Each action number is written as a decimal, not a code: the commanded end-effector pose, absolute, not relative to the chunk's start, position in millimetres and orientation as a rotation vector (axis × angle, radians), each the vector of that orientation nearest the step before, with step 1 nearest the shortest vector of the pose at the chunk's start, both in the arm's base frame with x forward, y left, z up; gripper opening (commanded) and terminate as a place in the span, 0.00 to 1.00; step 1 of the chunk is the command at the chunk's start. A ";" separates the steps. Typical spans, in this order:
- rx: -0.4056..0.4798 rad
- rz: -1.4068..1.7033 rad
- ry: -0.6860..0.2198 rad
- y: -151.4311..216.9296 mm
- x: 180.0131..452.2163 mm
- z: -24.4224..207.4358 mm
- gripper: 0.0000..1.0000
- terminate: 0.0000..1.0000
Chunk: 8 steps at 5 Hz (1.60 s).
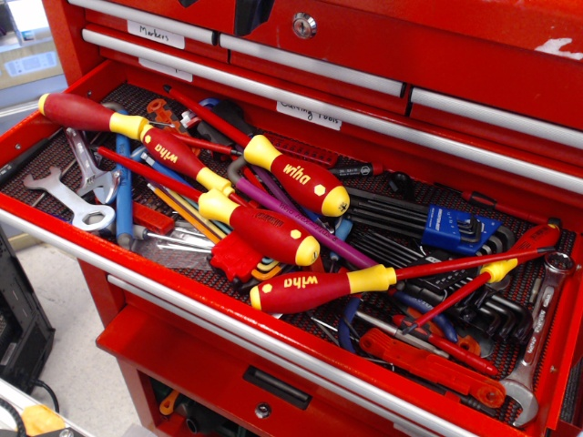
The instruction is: Pick up red srewdriver
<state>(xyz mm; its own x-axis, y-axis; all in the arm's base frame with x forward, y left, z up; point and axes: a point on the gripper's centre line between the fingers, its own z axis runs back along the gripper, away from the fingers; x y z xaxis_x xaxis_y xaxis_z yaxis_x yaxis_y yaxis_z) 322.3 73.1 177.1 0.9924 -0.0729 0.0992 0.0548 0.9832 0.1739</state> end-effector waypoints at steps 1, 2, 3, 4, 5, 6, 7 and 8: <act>0.172 -0.064 -0.106 73.1 322.3 177.1 1.00 0.00; 0.150 0.180 -0.069 65.8 307.5 166.9 1.00 0.00; 0.132 0.390 -0.035 60.8 301.1 159.1 1.00 0.00; 0.133 0.619 -0.061 56.0 293.6 147.5 1.00 0.00; 0.150 0.795 -0.100 54.4 292.6 133.8 1.00 0.00; 0.140 0.956 -0.169 55.5 293.8 118.5 1.00 0.00; 0.020 1.048 -0.170 60.8 290.3 101.3 1.00 0.00; -0.060 1.133 -0.127 56.3 284.1 90.0 1.00 0.00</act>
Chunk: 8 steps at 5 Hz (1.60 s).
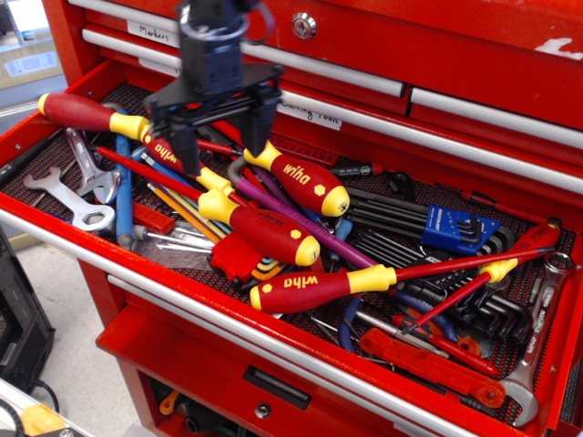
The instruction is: Pick up red srewdriver
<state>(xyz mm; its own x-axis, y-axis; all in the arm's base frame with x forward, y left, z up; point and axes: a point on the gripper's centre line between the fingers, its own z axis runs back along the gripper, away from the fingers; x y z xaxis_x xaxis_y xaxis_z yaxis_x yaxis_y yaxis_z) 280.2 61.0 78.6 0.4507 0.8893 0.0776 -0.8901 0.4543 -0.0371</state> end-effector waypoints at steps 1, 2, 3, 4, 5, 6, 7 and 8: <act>-0.049 1.214 -0.138 52.1 281.0 75.0 1.00 0.00; -0.003 1.288 -0.167 52.0 281.8 56.8 1.00 0.00; 0.022 1.323 -0.173 58.4 285.4 36.0 1.00 0.00; -0.002 1.353 -0.240 64.0 288.3 13.5 1.00 0.00; 0.012 1.376 -0.269 64.3 291.1 3.8 1.00 0.00; 0.049 1.383 -0.307 62.4 290.9 3.0 0.00 0.00; 0.096 1.340 -0.346 61.7 289.5 9.0 0.00 0.00; 0.197 1.312 -0.392 56.7 288.6 25.9 0.00 0.00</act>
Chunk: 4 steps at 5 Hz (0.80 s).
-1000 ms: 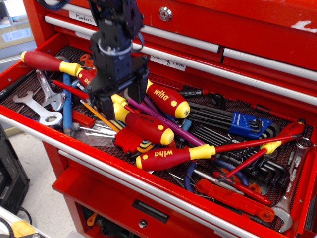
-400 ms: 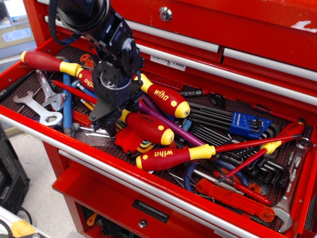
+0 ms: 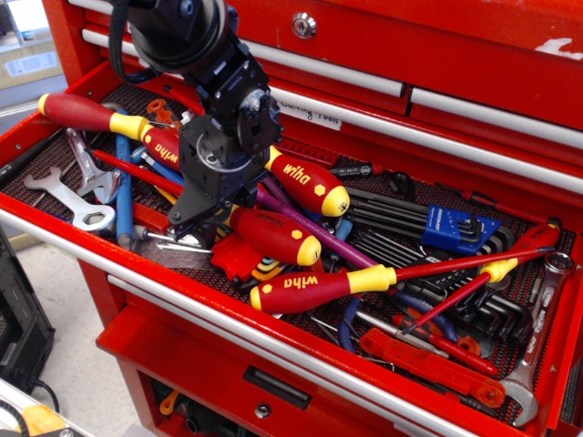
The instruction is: Pick up red srewdriver
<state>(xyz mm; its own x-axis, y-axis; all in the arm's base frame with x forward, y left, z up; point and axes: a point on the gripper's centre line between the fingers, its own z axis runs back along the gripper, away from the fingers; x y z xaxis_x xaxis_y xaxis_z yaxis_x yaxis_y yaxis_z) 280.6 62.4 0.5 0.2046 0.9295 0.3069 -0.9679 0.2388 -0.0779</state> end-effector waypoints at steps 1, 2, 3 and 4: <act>0.287 1.260 -0.418 55.8 291.0 55.8 0.00 0.00; 0.348 1.211 -0.439 64.8 291.7 91.9 0.00 0.00; 0.427 1.191 -0.522 71.4 290.8 131.0 0.00 0.00; 0.485 1.174 -0.609 80.3 286.3 164.2 0.00 0.00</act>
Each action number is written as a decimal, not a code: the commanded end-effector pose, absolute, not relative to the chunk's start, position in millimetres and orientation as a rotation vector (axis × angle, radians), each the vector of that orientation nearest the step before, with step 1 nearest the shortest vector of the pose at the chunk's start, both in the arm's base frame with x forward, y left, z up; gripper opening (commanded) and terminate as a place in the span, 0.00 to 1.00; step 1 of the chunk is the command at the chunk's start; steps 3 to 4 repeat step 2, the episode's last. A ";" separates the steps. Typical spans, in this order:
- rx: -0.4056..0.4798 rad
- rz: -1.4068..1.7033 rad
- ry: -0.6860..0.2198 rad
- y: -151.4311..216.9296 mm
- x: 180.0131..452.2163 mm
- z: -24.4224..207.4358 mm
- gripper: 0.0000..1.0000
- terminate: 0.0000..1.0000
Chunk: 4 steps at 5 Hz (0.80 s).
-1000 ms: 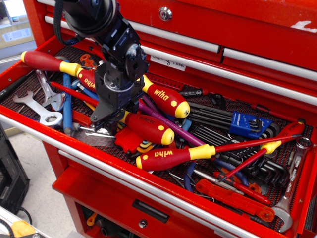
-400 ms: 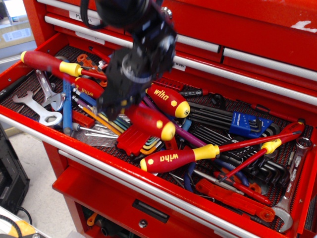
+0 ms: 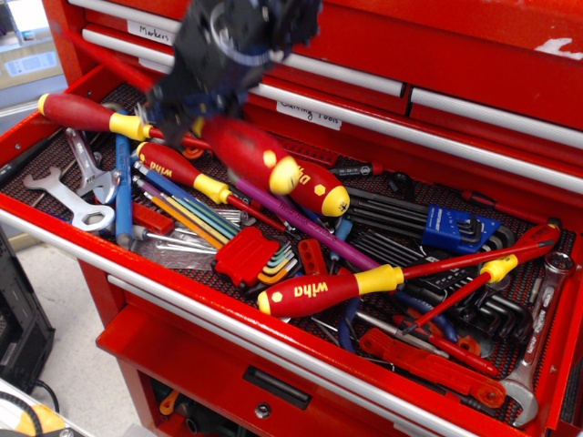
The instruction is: Pick up red srewdriver
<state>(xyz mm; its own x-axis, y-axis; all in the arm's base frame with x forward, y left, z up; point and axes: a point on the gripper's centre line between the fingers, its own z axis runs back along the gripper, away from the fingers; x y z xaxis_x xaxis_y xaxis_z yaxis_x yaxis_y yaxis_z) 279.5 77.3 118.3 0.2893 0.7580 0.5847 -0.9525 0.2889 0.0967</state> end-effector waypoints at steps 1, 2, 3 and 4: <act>0.520 1.124 -0.615 89.2 284.5 200.9 0.00 0.00; 0.513 1.118 -0.626 88.5 286.8 204.6 0.00 1.00; 0.513 1.118 -0.626 88.5 286.8 204.6 0.00 1.00; 0.513 1.118 -0.626 88.5 286.8 204.6 0.00 1.00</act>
